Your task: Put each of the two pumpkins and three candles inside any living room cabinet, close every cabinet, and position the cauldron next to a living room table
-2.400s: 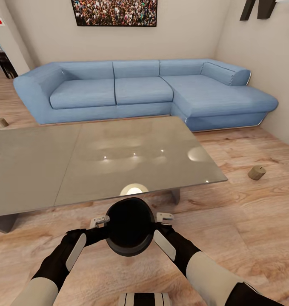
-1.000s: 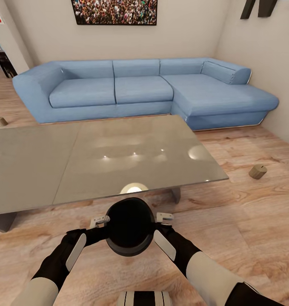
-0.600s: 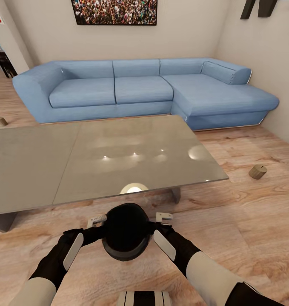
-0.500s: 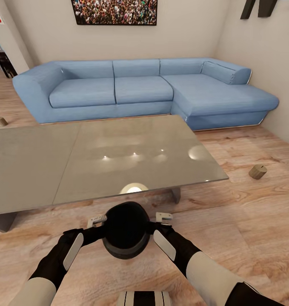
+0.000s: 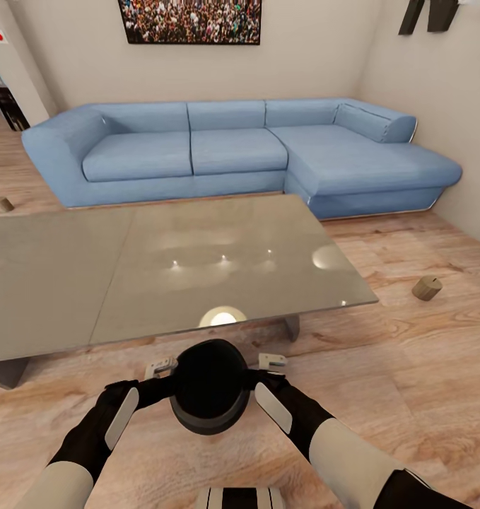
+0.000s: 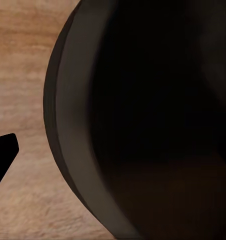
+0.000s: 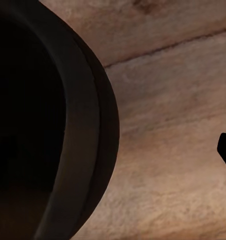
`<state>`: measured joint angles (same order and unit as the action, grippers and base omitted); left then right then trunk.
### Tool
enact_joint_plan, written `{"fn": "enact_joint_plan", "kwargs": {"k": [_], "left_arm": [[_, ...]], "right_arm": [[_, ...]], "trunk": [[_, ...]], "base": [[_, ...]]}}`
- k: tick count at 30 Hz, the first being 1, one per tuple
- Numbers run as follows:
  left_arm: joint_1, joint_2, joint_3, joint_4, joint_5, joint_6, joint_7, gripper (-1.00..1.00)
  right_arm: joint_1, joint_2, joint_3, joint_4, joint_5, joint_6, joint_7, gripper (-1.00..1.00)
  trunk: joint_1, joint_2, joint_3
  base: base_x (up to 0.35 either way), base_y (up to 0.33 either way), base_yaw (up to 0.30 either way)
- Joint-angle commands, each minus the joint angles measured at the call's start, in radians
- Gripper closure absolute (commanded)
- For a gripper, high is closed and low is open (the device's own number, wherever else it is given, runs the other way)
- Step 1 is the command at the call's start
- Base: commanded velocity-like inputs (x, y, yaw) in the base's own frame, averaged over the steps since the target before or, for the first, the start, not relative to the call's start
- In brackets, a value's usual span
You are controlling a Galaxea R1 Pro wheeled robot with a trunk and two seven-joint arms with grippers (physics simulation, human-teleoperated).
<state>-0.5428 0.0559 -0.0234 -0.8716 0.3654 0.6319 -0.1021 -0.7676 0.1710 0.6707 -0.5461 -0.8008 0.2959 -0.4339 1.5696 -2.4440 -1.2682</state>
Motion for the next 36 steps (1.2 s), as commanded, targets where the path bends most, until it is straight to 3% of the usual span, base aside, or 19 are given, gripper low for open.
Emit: {"fn": "enact_joint_plan", "kwargs": {"k": [1, 9, 17, 36], "left_arm": [[0.000, 0.001, -0.003, -0.001, 0.001, 0.004, 0.000, -1.00], [-0.001, -0.002, -0.006, -0.001, 0.000, 0.010, 0.009, -1.00], [-0.002, -0.002, -0.005, -0.038, 0.000, 0.092, 0.010, -1.00], [-0.002, -0.001, -0.004, -0.044, 0.003, 0.098, 0.009, -1.00]], "right_arm": [[-0.001, -0.001, 0.006, -0.002, -0.008, 0.004, -0.008, -1.00], [-0.001, -0.001, 0.003, 0.000, -0.019, 0.017, -0.009, -1.00], [-0.001, -0.001, 0.001, 0.000, -0.020, 0.019, -0.009, -1.00], [-0.001, 0.000, 0.000, 0.000, -0.020, 0.019, -0.010, -1.00]], "trunk": [[-0.004, 0.007, 0.002], [-0.035, 0.063, 0.028], [-0.065, 0.119, 0.053], [-0.138, 0.252, 0.112]], "base": [[0.000, 0.000, 0.000], [0.000, 0.000, 0.000], [-0.024, 0.000, 0.000], [-0.110, 0.017, 0.000]]}}
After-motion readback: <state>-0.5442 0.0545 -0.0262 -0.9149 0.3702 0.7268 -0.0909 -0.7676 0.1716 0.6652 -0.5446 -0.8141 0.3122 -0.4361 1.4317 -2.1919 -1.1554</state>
